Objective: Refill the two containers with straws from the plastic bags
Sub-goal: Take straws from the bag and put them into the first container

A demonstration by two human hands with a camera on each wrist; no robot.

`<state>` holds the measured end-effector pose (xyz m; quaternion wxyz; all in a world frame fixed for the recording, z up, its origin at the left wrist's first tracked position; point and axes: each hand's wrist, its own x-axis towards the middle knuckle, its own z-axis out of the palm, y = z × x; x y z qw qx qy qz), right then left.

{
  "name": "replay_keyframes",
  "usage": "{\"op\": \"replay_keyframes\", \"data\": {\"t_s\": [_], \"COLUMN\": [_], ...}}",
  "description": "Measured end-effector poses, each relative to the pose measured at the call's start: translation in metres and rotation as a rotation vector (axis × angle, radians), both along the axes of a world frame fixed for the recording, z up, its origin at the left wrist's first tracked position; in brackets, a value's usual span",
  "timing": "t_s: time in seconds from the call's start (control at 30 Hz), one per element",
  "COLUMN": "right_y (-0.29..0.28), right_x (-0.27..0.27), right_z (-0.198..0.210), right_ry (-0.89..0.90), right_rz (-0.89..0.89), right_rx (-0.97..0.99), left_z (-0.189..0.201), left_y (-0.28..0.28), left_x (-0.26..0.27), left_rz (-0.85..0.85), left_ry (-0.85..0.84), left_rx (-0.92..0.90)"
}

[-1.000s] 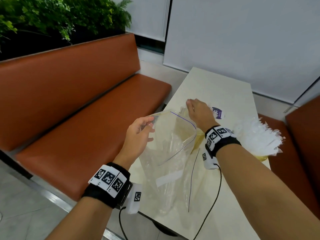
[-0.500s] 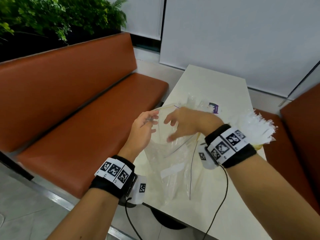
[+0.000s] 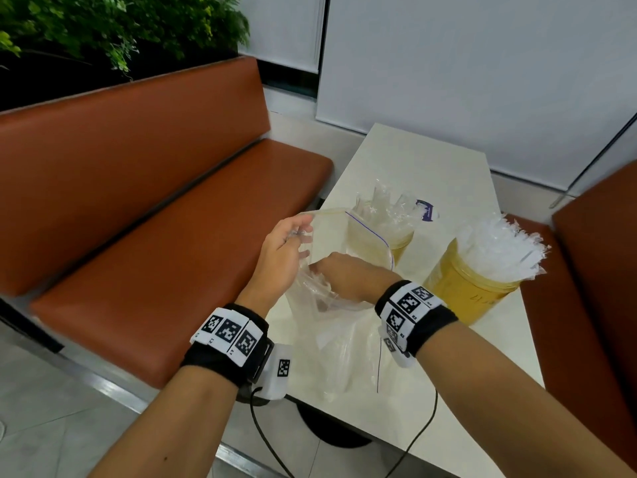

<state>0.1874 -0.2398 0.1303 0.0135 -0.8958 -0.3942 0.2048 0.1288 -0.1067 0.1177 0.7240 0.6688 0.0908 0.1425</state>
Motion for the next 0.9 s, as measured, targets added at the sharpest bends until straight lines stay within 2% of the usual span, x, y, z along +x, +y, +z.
{"op": "replay_keyframes", "data": {"t_s": [0.17, 0.23, 0.33, 0.47, 0.6, 0.7, 0.8, 0.9], "right_y": [-0.008, -0.009, -0.011, -0.008, -0.003, -0.001, -0.001, -0.006], "right_x": [0.005, 0.005, 0.007, 0.004, 0.006, 0.009, 0.004, 0.01], "right_z": [-0.002, -0.001, -0.002, 0.006, 0.034, 0.06, 0.097, 0.138], "right_ry": [-0.081, -0.116, 0.001, 0.076, 0.152, 0.096, 0.027, 0.078], "right_rz": [-0.104, -0.203, -0.345, -0.339, -0.381, -0.331, -0.262, -0.224], "right_rx": [0.145, 0.282, 0.595, 0.75, 0.956, 1.072, 1.203, 1.41], "left_z": [-0.005, -0.007, -0.007, -0.011, -0.012, -0.009, -0.008, -0.011], "left_y": [0.004, 0.005, 0.003, -0.001, -0.002, -0.002, 0.0, 0.004], "left_x": [-0.002, -0.002, 0.0, 0.003, 0.003, 0.001, 0.0, 0.001], "left_rz": [0.034, 0.045, 0.034, 0.003, -0.011, -0.01, -0.003, 0.033], "left_ry": [-0.015, -0.014, 0.009, 0.006, 0.006, -0.01, -0.006, 0.014], "left_rx": [0.039, 0.031, 0.032, 0.051, 0.068, 0.054, 0.058, 0.038]}}
